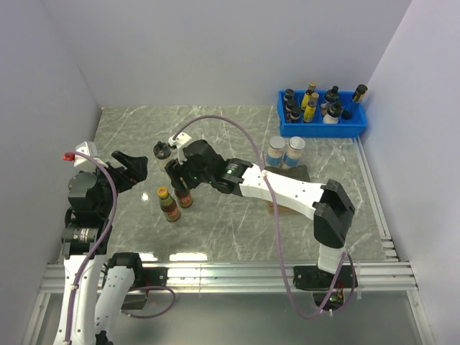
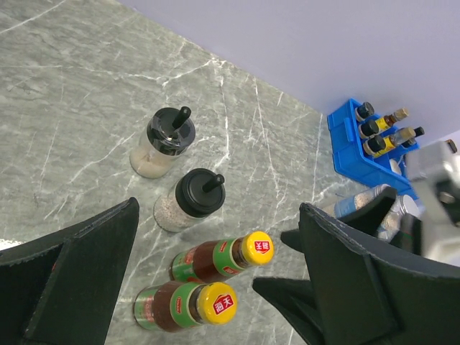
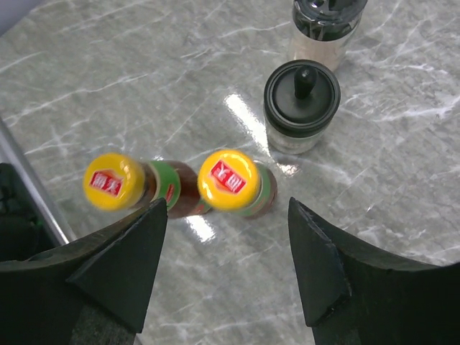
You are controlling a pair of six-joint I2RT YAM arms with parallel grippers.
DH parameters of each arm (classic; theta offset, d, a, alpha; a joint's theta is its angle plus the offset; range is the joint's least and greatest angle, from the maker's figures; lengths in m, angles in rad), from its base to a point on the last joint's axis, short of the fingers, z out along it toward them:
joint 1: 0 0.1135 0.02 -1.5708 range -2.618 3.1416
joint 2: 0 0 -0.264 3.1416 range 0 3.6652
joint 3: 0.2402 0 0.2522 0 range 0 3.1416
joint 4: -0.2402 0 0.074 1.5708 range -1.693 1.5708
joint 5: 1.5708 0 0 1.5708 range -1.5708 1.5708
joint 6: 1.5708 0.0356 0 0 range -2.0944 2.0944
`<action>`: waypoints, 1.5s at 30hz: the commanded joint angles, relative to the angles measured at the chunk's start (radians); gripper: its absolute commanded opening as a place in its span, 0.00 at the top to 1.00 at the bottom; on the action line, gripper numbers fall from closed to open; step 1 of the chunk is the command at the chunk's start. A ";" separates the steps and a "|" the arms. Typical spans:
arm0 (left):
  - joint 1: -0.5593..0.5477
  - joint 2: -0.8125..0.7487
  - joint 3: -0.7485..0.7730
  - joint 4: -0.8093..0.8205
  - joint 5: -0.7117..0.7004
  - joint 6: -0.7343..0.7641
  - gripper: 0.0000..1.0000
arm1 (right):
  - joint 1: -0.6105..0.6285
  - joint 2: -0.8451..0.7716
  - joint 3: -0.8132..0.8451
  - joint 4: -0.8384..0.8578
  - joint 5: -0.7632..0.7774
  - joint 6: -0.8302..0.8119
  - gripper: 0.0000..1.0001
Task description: Organize the condiment bottles
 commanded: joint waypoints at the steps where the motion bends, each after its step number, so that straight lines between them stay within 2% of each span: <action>1: -0.002 -0.009 0.028 0.005 -0.005 -0.011 0.01 | 0.006 0.039 0.083 0.003 0.031 -0.015 0.27; 5: -0.002 -0.014 0.023 0.002 -0.005 -0.004 0.01 | 0.005 0.097 0.129 -0.008 0.066 -0.009 0.28; 11: -0.002 -0.014 0.020 0.006 -0.004 -0.001 0.01 | 0.005 0.160 0.183 -0.026 0.059 0.005 0.39; 17: -0.002 -0.015 0.015 0.002 -0.008 0.005 0.01 | 0.005 0.180 0.180 -0.049 0.075 0.016 0.63; 18: -0.002 -0.015 0.012 0.003 -0.008 0.003 0.01 | 0.008 0.177 0.171 -0.051 0.079 0.017 0.73; 20: -0.002 -0.014 0.011 0.008 -0.004 0.000 0.01 | 0.005 0.164 0.162 -0.057 0.095 0.022 0.84; 21: -0.002 -0.012 0.011 0.009 0.001 -0.001 0.01 | 0.005 0.156 0.155 -0.064 0.103 0.024 0.92; 23: -0.003 -0.011 0.008 0.014 0.001 -0.004 0.01 | 0.003 0.118 0.137 -0.065 0.129 0.028 1.00; 37: -0.002 0.001 0.001 0.038 0.018 -0.021 0.01 | -0.092 -0.221 -0.006 -0.132 0.299 0.109 1.00; 41: -0.002 0.011 0.000 0.048 0.028 -0.027 0.01 | -0.162 -0.318 -0.055 -0.164 0.382 0.134 1.00; 45: -0.002 0.023 -0.006 0.061 0.038 -0.038 0.01 | -0.294 -0.412 -0.137 -0.175 0.416 0.148 1.00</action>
